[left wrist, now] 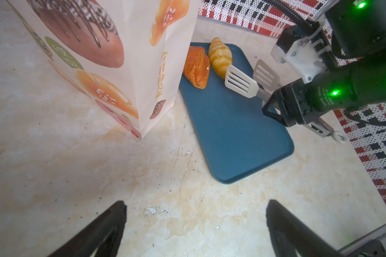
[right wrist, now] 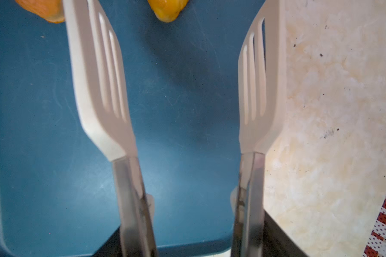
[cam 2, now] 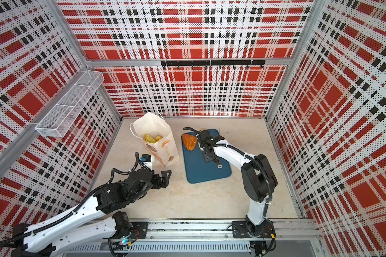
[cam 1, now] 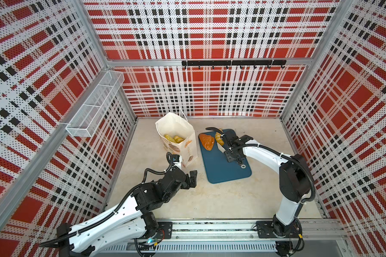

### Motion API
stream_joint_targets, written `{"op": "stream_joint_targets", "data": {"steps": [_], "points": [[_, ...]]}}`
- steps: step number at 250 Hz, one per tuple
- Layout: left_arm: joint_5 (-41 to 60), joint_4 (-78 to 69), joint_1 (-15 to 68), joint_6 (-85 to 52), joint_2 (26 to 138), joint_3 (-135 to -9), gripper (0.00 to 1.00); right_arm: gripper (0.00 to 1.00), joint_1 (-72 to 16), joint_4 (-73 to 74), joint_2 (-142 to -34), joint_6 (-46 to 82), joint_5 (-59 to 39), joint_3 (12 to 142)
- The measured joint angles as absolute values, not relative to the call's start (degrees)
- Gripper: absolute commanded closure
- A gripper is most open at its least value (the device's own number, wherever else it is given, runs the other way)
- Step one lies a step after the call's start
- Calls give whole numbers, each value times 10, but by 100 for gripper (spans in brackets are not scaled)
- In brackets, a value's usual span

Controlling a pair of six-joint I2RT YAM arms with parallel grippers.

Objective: Place the fake bread into the paper bag
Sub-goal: 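Move the right gripper's open tongs back over the tray around the striped croissant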

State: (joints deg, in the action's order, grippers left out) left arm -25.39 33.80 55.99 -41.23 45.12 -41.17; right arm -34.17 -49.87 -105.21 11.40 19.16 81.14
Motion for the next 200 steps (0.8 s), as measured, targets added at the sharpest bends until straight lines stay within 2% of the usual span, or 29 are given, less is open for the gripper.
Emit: {"op": "stream_joint_targets", "data": {"steps": [126,167,200], "points": [[-255,339,560,-418,438,-404,1,35,-326,-490,-1129,108,201,879],[-255,339,560,-419,438,-404,1,39,-321,-490,-1144,102,200,894],[-255,339,560,-420,439,-404,1,48,-316,-493,-1150,93,200,901]]}}
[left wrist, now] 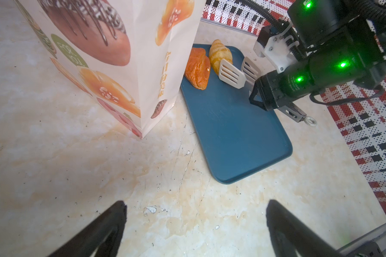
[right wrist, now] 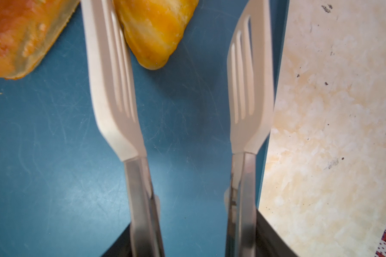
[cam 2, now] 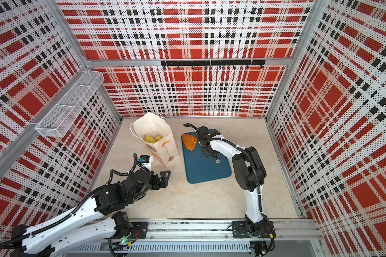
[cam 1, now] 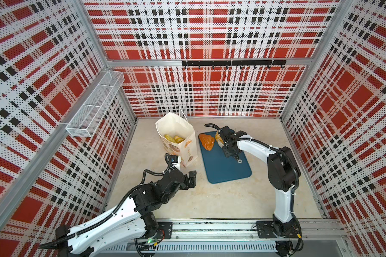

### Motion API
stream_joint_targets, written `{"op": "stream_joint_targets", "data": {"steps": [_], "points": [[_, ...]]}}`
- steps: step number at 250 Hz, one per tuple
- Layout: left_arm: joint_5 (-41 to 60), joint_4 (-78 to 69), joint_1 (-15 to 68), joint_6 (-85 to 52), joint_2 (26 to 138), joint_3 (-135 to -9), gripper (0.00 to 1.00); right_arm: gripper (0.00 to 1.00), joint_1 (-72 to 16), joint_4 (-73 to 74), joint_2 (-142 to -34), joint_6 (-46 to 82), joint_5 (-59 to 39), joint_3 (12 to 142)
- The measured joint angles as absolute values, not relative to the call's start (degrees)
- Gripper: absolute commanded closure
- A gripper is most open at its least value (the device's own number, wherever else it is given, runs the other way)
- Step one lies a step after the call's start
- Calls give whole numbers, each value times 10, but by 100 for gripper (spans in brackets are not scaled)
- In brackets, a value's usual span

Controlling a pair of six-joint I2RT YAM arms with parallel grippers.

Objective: Place the fake bread into the paper bag
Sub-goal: 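Move the right gripper's open tongs back over the tray around the striped croissant, then squeeze the tongs shut on the striped croissant with the right gripper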

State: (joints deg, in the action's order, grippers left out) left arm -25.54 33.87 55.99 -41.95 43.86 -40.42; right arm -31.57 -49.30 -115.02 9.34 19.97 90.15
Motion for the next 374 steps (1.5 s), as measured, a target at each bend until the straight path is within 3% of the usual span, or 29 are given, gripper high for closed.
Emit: {"op": "stream_joint_targets", "data": {"steps": [60,140,187,245,374], "points": [[-255,339,560,-420,439,-404,1,64,-314,-501,-1151,82,186,904],[-255,338,560,-420,448,-404,1,65,-311,-477,-1065,59,158,785],[-251,334,560,-419,466,-404,1,61,-311,-480,-983,45,147,697],[-241,319,560,-416,495,-406,1,46,-311,-484,-942,42,149,661],[-236,314,561,-415,482,-406,1,41,-310,-475,-1014,70,155,723]]}}
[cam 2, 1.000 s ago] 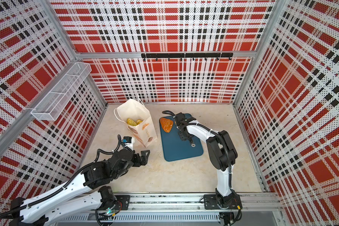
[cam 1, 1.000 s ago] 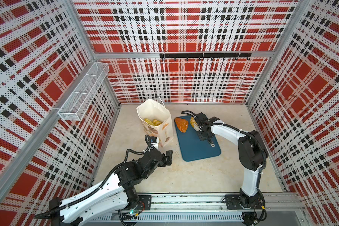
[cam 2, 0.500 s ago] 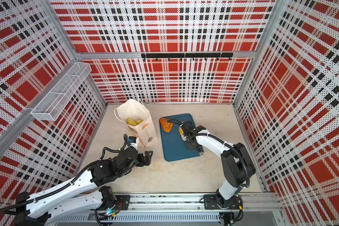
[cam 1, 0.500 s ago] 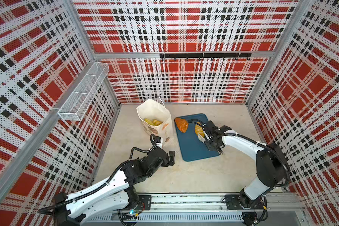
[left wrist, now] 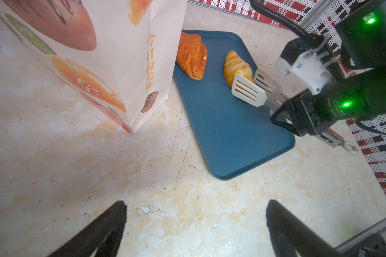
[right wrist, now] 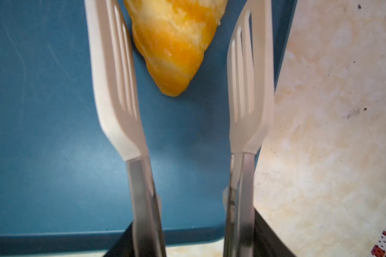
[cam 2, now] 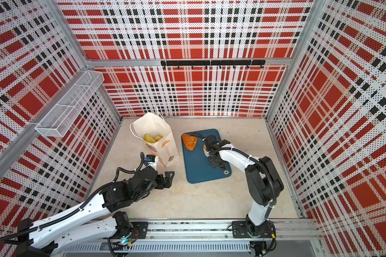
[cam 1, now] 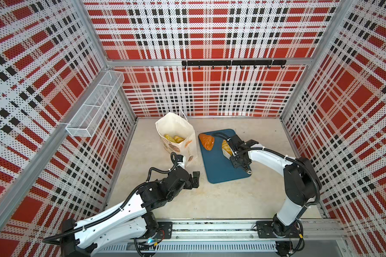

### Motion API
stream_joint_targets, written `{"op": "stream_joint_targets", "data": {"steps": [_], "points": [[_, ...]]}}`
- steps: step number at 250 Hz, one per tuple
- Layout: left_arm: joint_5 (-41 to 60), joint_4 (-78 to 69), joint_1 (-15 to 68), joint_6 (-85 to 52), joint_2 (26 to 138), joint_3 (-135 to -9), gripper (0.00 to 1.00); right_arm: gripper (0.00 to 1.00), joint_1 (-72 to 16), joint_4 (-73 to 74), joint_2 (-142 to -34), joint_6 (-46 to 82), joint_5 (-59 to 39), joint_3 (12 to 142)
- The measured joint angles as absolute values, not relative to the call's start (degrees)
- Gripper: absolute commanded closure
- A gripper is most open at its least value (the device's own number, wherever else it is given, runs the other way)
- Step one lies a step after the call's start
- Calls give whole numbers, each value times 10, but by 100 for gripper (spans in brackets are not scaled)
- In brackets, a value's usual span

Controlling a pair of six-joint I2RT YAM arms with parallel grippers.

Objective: Place the fake bread into the paper bag
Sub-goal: 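Squeeze the tongs shut on the striped croissant with the right gripper, then lift the croissant over the paper bag opening with the right gripper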

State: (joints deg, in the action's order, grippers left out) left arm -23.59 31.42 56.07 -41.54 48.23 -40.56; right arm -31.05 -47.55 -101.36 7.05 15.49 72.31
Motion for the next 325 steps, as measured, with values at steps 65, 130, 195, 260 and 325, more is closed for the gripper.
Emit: {"op": "stream_joint_targets", "data": {"steps": [65,130,195,260,325], "points": [[-241,319,561,-416,466,-405,1,45,-310,-477,-1059,71,160,773],[-245,324,561,-418,459,-405,1,57,-310,-480,-1065,71,159,774],[-245,324,561,-418,460,-405,1,59,-309,-482,-1042,71,150,768],[-244,324,561,-418,461,-405,1,59,-309,-483,-1000,71,141,752],[-246,324,567,-418,461,-405,1,59,-309,-484,-968,71,125,738]]}}
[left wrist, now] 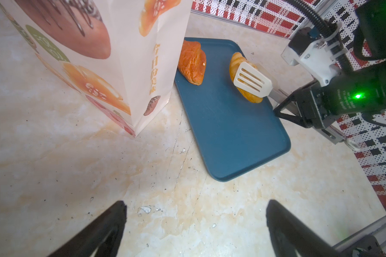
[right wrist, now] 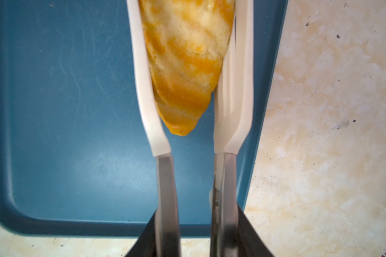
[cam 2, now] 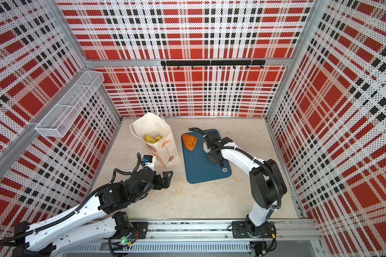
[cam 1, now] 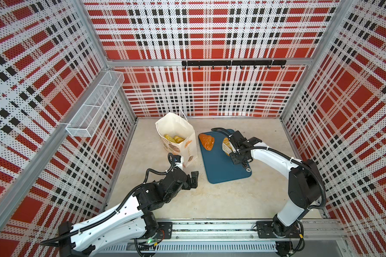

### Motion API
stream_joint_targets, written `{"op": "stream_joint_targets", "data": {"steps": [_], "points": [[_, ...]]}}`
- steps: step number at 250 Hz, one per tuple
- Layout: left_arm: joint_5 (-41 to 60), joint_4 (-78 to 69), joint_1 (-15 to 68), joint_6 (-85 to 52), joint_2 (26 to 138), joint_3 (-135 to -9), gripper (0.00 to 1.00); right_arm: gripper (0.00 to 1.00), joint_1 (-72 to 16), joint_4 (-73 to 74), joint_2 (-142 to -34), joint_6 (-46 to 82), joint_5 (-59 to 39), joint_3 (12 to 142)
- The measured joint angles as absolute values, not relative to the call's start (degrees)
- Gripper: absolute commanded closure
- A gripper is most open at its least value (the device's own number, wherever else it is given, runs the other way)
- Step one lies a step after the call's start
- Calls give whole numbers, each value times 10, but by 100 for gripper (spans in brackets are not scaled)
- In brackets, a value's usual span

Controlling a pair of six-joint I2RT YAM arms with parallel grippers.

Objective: Place the fake bread into the paper bag
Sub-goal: 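Lift the croissant over the paper bag opening with the right gripper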

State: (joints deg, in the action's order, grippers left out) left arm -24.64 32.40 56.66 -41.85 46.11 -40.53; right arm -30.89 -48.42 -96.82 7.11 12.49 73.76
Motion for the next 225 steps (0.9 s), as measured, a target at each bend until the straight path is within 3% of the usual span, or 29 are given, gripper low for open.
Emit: {"op": "stream_joint_targets", "data": {"steps": [225], "points": [[-318,379,575,-404,383,-425,1,58,-345,-458,-855,116,30,712]]}}
